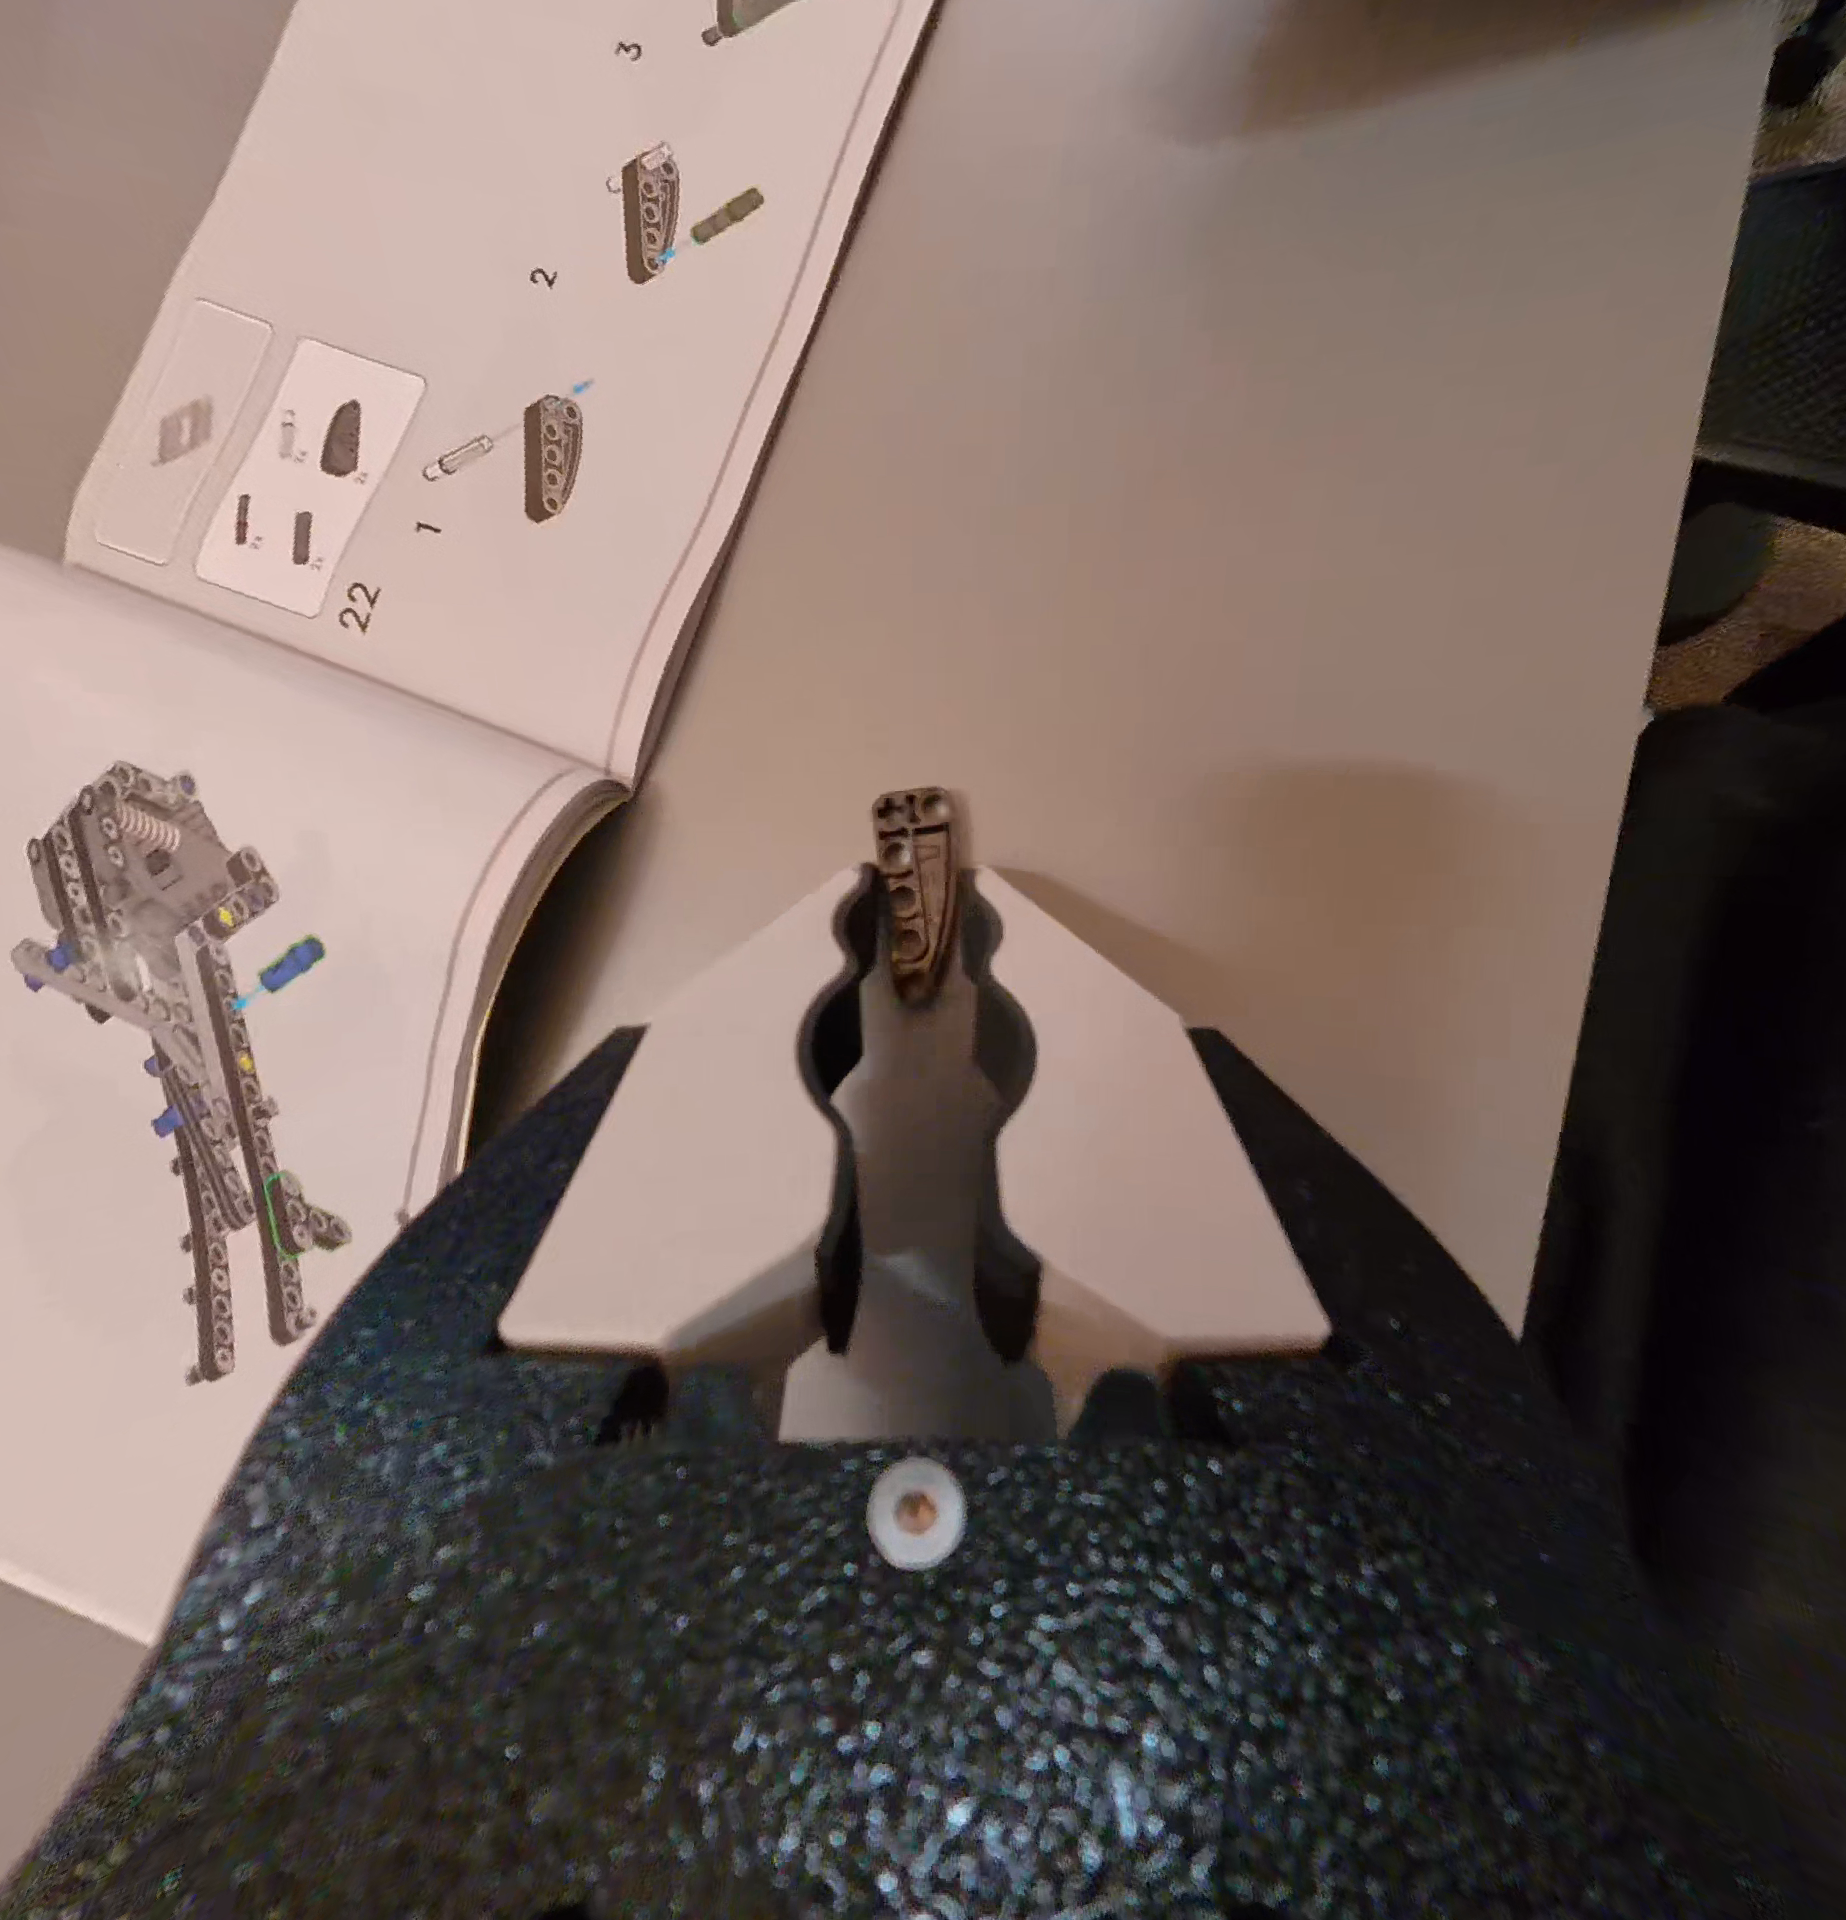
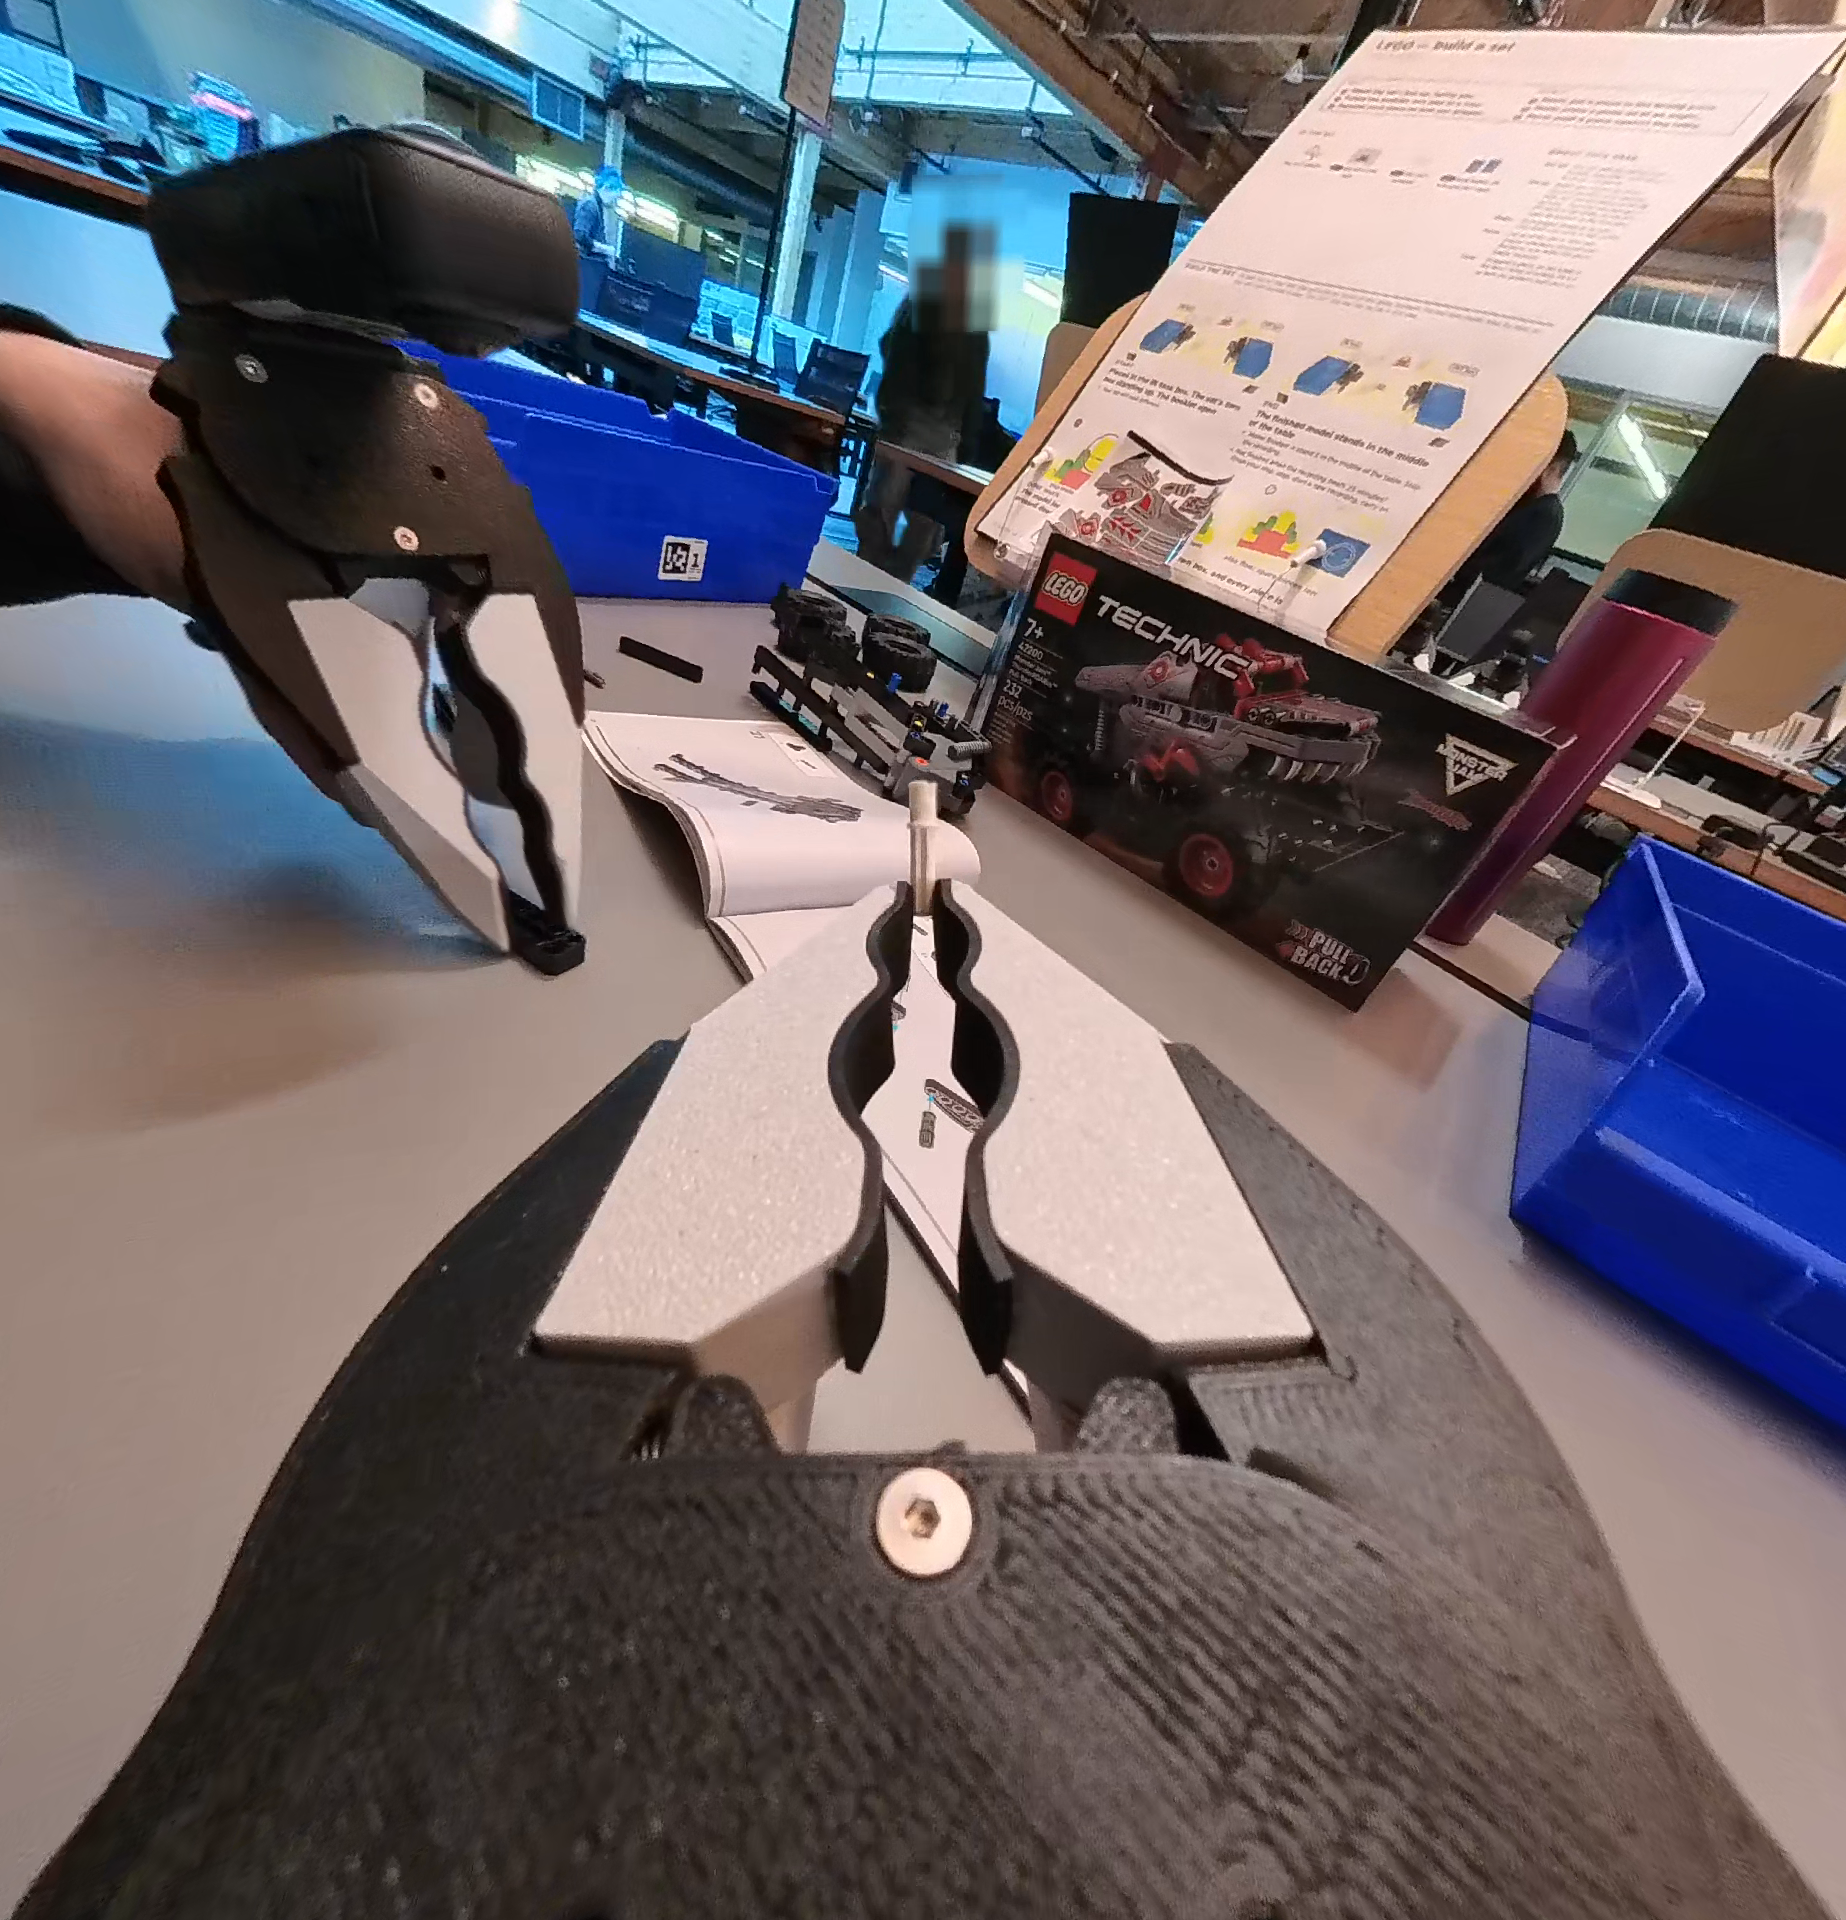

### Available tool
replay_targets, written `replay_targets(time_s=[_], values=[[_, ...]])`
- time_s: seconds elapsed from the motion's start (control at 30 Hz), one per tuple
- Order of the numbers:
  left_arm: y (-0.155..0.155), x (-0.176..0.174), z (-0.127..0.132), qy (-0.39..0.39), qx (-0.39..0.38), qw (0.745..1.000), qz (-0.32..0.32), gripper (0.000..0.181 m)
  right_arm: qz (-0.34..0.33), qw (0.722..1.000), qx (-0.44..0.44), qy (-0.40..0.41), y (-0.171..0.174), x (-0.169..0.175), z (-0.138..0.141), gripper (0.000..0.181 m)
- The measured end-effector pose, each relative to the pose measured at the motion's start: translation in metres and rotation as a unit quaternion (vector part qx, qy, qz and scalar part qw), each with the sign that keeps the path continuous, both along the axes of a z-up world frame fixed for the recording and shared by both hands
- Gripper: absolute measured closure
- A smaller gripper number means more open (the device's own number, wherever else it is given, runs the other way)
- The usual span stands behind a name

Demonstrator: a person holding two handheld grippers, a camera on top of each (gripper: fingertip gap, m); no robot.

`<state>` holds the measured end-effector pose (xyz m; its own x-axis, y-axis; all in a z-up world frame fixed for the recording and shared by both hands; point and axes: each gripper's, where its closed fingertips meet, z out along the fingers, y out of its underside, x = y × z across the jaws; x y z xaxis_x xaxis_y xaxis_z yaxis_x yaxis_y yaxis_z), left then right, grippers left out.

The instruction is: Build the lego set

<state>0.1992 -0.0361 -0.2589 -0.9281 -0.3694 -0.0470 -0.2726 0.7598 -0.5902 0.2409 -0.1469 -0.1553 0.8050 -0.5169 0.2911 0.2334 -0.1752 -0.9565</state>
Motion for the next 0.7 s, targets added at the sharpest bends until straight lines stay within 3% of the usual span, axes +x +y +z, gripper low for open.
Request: replay_targets(time_s=[0.4, 0.6, 0.7], values=[[-0.007, -0.011, 0.000, 0.011, 0.004, 1.000, -0.007, 0.169, 0.015, 0.998, -0.050, 0.018, 0.011, -0.004, -0.014, 0.180], [0.003, 0.004, 0.002, -0.083, 0.045, 0.995, -0.013, 0.170, 0.014, 0.998, -0.057, 0.020, 0.013, -0.003, -0.016, 0.180], [-0.007, -0.007, 0.004, -0.011, -0.006, 1.000, 0.010, 0.170, 0.020, 0.998, -0.062, 0.023, 0.015, -0.005, -0.018, 0.180]])
